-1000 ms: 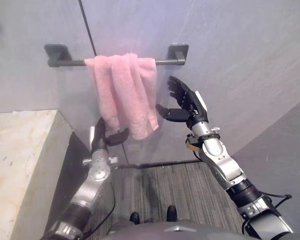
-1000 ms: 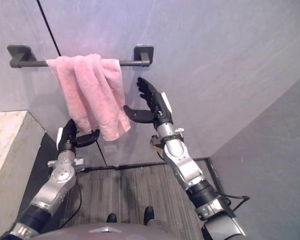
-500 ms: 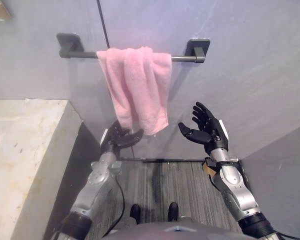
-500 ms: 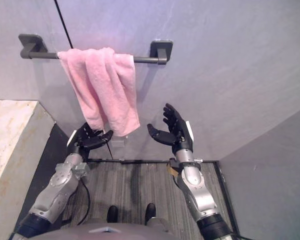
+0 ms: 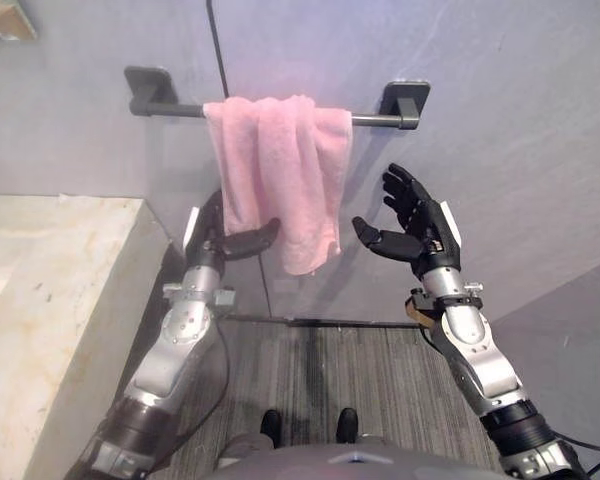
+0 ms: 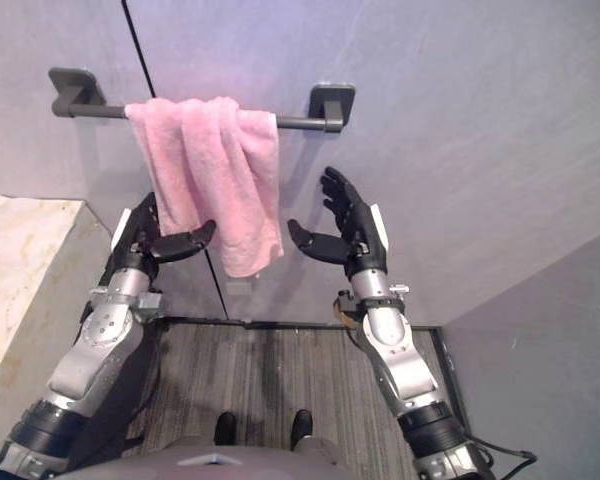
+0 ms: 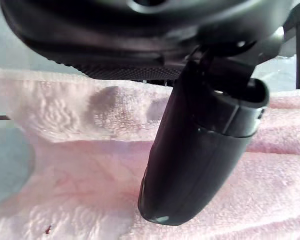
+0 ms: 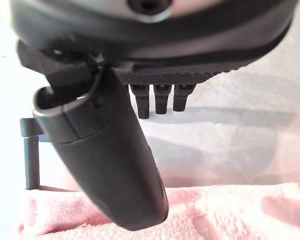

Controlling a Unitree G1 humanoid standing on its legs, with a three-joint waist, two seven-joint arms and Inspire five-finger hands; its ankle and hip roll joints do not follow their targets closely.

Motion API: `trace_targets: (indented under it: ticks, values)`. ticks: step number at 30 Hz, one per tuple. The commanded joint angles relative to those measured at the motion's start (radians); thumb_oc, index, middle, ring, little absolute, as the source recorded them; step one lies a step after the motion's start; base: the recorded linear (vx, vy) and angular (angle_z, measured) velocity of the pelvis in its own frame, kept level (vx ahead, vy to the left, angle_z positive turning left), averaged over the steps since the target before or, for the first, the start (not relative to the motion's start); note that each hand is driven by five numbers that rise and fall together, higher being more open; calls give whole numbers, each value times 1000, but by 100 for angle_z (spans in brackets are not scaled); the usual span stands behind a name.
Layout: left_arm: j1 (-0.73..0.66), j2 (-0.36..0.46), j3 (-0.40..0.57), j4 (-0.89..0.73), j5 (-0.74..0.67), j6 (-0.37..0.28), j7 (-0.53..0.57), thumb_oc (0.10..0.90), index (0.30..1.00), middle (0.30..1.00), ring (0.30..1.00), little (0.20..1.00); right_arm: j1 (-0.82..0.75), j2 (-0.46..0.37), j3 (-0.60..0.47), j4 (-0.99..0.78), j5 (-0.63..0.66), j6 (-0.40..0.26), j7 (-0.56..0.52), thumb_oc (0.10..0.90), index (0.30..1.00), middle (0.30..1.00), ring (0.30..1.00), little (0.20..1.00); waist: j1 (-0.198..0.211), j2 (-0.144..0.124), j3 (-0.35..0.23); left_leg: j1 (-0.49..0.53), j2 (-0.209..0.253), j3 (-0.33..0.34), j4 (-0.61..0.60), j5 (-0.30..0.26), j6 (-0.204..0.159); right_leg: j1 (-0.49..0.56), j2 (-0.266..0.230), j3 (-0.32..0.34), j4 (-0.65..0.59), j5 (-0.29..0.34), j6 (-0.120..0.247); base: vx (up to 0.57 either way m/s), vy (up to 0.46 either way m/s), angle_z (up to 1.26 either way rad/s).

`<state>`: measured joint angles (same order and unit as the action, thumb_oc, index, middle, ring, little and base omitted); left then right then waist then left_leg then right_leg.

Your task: Organize the bathroom.

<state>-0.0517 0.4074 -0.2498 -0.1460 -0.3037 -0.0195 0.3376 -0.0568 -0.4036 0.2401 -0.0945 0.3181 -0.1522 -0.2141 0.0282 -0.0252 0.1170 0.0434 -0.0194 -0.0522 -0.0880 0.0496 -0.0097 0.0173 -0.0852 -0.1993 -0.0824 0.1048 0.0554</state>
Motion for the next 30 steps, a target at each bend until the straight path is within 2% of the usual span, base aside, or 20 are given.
trace_targets:
  ticks: [1,6,10,14,15,16,17,20,24,30]
  values:
    - [-134,14,31,-70,116,-133,49,800,900,900,900,900,-126,-22,-15,-137,-39,-49,29,800,900,900,900,900,10,-1,-78,8,-9,62,1,-23,9,46,21,-7,-5,-27,25,0,0,0]
    - [-157,21,33,-93,154,-142,61,800,900,900,900,900,-161,-14,5,-114,-5,-40,27,800,900,900,900,900,17,0,-83,8,-5,61,1,-22,5,50,22,-12,-5,-30,23,35,-25,0]
    - [-197,31,29,-84,198,-111,106,800,900,900,900,900,-211,2,34,-92,-16,-15,32,800,900,900,900,900,21,2,-84,7,-2,55,1,-18,0,55,23,-19,-5,-36,21,53,-32,-2]
    - [-181,37,51,-100,183,-98,99,800,900,900,900,900,-217,-4,27,-105,-8,-7,49,800,900,900,900,900,26,2,-86,8,0,55,1,-20,-1,57,24,-20,-5,-39,19,24,-6,0]
    - [-180,37,54,-103,205,-98,110,800,900,900,900,900,-242,1,34,-96,1,-5,51,750,825,825,825,825,33,0,-82,8,1,53,1,-20,-1,59,25,-24,-5,-39,16,0,0,0]
    - [-183,36,54,-103,243,-93,131,800,900,900,900,900,-255,4,39,-85,7,-3,51,762,844,844,844,844,36,-1,-80,9,2,51,1,-20,-2,61,25,-26,-5,-40,15,0,0,0]
    - [-184,36,54,-102,264,-93,142,800,900,900,900,900,-259,5,40,-81,8,-2,52,800,900,900,900,900,37,-1,-79,10,3,51,1,-21,-2,62,25,-27,-5,-41,15,34,-20,0]
    - [-187,56,77,-100,275,-99,185,800,900,900,900,900,-277,-4,41,-86,35,12,51,800,900,900,900,900,42,-3,-82,14,2,49,1,-23,-2,71,24,-30,-5,-47,13,44,-14,1]
    - [-194,59,101,-111,275,-114,175,800,900,900,900,900,-301,5,46,-77,30,10,56,800,900,900,900,900,47,-1,-81,19,1,45,1,-25,-1,78,25,-35,-5,-51,9,24,0,3]
    - [-238,63,104,-122,299,-89,173,800,900,900,900,900,-348,12,62,-72,42,32,52,800,900,900,900,900,48,-1,-85,27,0,40,1,-26,-1,90,25,-37,-5,-57,8,25,2,1]
